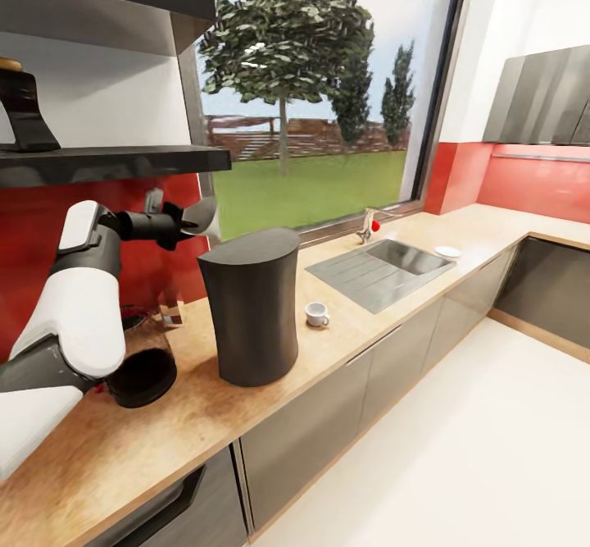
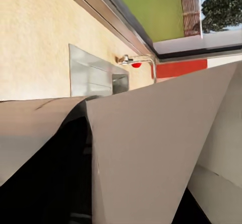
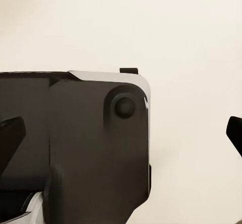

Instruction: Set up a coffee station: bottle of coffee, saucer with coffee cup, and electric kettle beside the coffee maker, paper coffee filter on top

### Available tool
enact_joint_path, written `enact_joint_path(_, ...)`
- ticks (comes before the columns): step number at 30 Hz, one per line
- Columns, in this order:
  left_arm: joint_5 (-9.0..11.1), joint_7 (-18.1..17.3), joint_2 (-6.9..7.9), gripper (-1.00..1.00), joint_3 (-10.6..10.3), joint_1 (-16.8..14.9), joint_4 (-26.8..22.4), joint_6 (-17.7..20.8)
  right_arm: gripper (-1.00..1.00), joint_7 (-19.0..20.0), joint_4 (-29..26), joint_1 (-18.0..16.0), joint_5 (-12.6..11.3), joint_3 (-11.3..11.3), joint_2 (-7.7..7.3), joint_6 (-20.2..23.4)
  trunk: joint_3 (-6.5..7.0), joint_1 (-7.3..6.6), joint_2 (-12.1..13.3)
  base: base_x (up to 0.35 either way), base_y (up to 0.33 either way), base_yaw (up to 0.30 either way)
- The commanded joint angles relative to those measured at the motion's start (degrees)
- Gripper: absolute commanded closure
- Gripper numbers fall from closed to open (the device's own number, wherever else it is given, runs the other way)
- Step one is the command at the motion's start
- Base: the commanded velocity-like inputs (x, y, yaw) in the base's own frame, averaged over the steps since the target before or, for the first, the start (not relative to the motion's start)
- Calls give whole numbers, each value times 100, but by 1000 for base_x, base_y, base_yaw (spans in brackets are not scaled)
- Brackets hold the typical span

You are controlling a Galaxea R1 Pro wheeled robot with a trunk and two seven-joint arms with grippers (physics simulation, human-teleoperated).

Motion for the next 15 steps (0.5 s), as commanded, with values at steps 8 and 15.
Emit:
enact_joint_path(8,56,80,-26,100,15,48,6,13,-100,-2,-1,-7,1,-7,0,-22,-13,4,-14,0,0,0)
enact_joint_path(15,56,82,-35,100,15,50,7,16,-100,-4,4,-5,1,-7,0,-20,-13,4,-14,0,0,0)
